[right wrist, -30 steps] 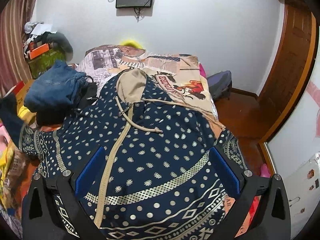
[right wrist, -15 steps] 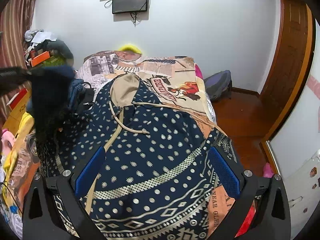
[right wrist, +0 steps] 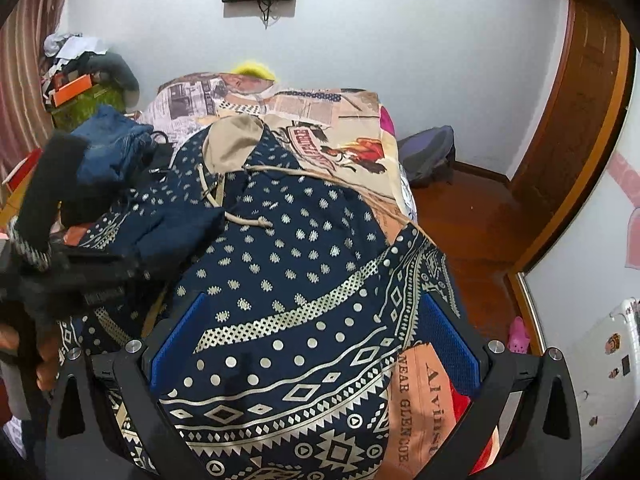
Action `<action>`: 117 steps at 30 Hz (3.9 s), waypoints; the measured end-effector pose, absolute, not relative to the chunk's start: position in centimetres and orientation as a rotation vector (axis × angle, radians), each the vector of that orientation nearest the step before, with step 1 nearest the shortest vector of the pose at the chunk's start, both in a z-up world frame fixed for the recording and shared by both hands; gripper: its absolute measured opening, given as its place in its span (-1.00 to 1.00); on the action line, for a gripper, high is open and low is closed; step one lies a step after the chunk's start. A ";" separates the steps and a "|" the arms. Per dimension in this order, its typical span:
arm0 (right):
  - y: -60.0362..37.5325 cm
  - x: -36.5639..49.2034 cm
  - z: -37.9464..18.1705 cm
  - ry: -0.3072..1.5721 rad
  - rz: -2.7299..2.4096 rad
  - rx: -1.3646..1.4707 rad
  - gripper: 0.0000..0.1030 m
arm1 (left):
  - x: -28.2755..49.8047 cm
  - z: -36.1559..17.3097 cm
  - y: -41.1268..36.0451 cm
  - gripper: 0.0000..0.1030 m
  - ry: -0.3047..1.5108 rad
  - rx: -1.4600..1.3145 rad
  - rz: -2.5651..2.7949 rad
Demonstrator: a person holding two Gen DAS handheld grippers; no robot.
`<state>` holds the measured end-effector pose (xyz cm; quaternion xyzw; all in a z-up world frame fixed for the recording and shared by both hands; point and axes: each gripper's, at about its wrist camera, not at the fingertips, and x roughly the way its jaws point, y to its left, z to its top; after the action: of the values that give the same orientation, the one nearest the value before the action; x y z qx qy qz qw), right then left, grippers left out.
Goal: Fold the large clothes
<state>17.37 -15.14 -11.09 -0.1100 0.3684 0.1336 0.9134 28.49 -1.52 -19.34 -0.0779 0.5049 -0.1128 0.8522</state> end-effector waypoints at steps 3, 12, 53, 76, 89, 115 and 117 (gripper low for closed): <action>-14.8 17.4 -11.3 0.766 0.282 -0.233 1.00 | 28.0 -19.6 -2.0 -0.55 1.074 -0.096 -0.214; -12.3 17.4 -10.2 0.733 0.319 -0.291 1.00 | 25.1 -17.0 2.5 -0.07 1.020 -0.126 -0.115; 7.2 23.4 -21.1 1.045 0.705 -0.498 -0.42 | 21.3 -18.8 19.3 0.10 0.997 -0.139 0.210; -8.7 24.3 -6.3 0.705 0.566 -0.058 -0.76 | 23.4 -17.5 14.2 0.10 0.972 -0.069 0.149; -16.1 25.0 -10.6 0.819 0.386 0.039 -0.76 | 25.0 -23.7 12.6 0.15 1.110 -0.070 0.145; -18.4 29.6 -16.3 0.995 0.404 0.241 -0.83 | 24.3 -24.0 12.6 0.41 1.061 -0.034 0.193; -18.5 29.1 -15.6 0.951 0.407 0.238 -0.83 | 24.4 -24.0 12.7 0.42 1.059 -0.039 0.190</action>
<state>29.08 -18.54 -15.65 0.1133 0.4534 0.1941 0.8625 24.37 12.67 -24.00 -0.0184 0.5045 0.0906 0.8585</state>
